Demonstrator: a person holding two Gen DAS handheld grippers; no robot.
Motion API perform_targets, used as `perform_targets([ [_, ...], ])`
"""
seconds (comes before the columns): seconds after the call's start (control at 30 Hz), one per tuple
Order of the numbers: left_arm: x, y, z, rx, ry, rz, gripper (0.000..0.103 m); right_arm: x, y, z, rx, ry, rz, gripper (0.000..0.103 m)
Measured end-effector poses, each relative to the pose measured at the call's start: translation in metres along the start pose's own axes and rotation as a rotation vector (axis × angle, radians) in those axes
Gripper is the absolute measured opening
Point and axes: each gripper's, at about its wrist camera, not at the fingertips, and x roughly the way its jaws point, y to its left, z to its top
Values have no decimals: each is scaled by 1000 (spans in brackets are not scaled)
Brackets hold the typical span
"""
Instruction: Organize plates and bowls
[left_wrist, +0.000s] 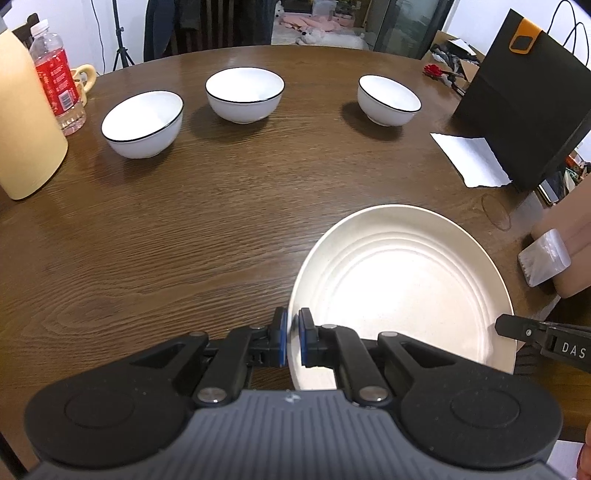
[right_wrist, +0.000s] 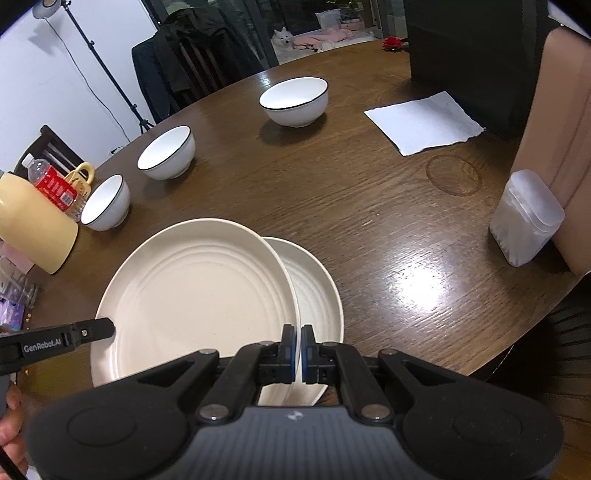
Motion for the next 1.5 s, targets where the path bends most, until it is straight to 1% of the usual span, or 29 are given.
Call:
perform_targets([
  [0.87,19,-9,8,39,33,-6,7,12,-9,2,28,15,-32,3],
  [1.5,40,-16,11,73,68,5,7,27,-12,6,-5,32,-69,3],
])
